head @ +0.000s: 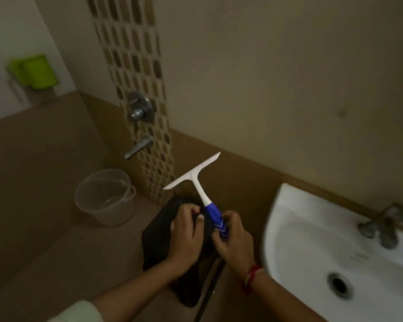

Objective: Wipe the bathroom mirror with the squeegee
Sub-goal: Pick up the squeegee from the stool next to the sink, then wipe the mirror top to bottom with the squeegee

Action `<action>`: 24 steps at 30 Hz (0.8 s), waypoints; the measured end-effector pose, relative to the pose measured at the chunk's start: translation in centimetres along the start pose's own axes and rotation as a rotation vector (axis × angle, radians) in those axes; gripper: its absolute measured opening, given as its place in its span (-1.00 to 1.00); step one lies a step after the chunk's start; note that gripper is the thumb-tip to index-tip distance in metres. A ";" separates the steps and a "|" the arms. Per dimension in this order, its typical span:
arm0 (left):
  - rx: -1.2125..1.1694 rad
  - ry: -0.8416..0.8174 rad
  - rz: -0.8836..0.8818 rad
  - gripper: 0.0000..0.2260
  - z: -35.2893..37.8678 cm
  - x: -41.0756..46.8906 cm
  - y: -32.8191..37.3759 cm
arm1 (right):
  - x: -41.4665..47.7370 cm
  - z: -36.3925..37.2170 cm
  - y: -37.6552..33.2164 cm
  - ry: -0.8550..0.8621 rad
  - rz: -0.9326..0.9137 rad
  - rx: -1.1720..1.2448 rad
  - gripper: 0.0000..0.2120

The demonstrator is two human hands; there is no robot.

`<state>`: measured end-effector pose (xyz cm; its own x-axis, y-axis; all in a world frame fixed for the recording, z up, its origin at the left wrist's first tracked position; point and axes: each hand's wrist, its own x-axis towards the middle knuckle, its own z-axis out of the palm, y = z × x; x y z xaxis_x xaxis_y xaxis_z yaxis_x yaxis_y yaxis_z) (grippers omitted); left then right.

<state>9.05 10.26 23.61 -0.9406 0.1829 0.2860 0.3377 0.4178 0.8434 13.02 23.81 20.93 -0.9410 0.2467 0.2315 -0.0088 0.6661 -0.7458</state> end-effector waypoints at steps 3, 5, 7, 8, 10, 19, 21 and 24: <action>-0.026 -0.022 0.184 -0.95 -0.2 -0.8 5.9 | -0.3 -5.6 -2.4 0.115 -0.123 0.022 -0.69; -0.018 -0.006 0.303 -0.93 -0.3 -1.0 9.4 | -0.5 -9.2 -3.9 0.205 -0.226 0.028 -0.69; -0.004 0.033 0.409 -0.83 -0.2 -1.2 13.0 | -0.9 -13.0 -5.6 0.276 -0.330 0.041 -0.70; 0.004 0.063 0.453 -0.79 -0.1 -1.2 14.7 | -1.2 -15.0 -6.4 0.307 -0.381 0.053 -0.70; 0.008 0.111 0.504 -0.73 0.1 -1.1 17.5 | -1.6 -18.4 -7.7 0.373 -0.468 0.090 -0.70; 0.003 0.221 0.752 -0.72 0.8 3.1 29.2 | -4.1 -35.7 -13.7 0.717 -0.716 0.199 -0.56; 0.032 0.262 0.808 -0.72 0.5 5.1 31.3 | -4.2 -39.8 -15.5 0.785 -0.773 0.154 -0.47; 0.045 0.321 0.832 -0.71 -0.1 8.4 34.4 | -4.1 -45.1 -18.5 0.903 -0.841 0.055 -0.50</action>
<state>12.79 26.09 55.10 -0.3529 0.1874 0.9167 0.9099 0.2972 0.2895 32.25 42.19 61.97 -0.0657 0.1684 0.9835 -0.5330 0.8273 -0.1773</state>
